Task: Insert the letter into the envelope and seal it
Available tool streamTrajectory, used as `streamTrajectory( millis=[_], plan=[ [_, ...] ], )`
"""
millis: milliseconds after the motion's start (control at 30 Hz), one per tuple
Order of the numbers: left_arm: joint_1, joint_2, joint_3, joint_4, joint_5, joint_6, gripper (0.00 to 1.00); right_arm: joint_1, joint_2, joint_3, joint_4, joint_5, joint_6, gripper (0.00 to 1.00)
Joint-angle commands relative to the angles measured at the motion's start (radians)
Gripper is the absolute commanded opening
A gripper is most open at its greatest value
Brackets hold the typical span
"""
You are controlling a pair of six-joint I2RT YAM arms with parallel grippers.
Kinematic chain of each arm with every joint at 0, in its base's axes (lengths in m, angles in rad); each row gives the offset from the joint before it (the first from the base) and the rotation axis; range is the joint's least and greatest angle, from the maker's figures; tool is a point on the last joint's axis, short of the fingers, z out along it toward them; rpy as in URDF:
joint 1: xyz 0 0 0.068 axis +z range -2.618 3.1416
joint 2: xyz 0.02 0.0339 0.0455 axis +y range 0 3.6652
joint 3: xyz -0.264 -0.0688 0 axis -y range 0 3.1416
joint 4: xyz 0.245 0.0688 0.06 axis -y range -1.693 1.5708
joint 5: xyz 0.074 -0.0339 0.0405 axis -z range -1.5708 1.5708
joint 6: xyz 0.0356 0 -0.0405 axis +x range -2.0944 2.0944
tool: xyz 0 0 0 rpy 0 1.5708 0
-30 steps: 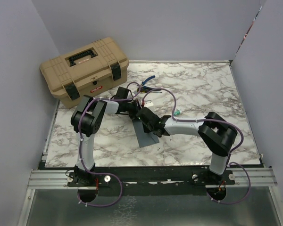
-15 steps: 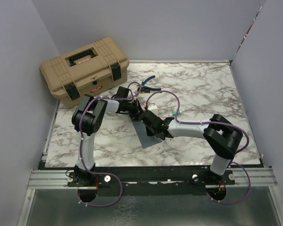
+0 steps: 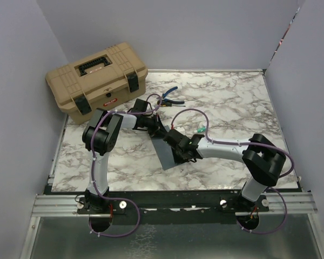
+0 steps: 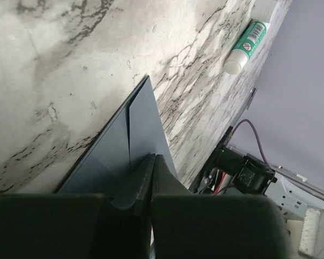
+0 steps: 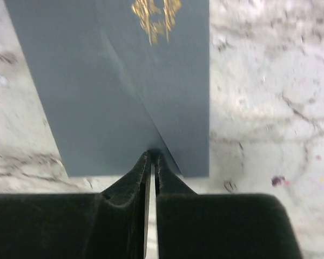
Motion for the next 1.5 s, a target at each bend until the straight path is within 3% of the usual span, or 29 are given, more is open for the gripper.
streamTrajectory(
  millis=[0,167,533,1067,1467],
  plan=[
    [0.006,0.069,-0.029,-0.091,-0.223,0.095,0.01,0.015,-0.026,0.107,-0.328,-0.026,0.019,0.09],
    [0.006,0.049,-0.018,-0.094,-0.213,0.123,0.0,-0.012,0.013,0.237,-0.317,0.054,-0.008,0.14],
    [0.008,0.067,-0.034,-0.094,-0.215,0.124,0.0,-0.06,0.225,0.41,-0.169,0.194,-0.046,0.09],
    [0.018,0.078,-0.046,-0.094,-0.228,0.117,0.0,-0.109,0.32,0.403,0.013,0.122,-0.069,0.0],
    [0.021,0.085,-0.045,-0.095,-0.24,0.113,0.0,-0.113,0.345,0.365,-0.028,-0.014,-0.075,0.01]
  ],
)
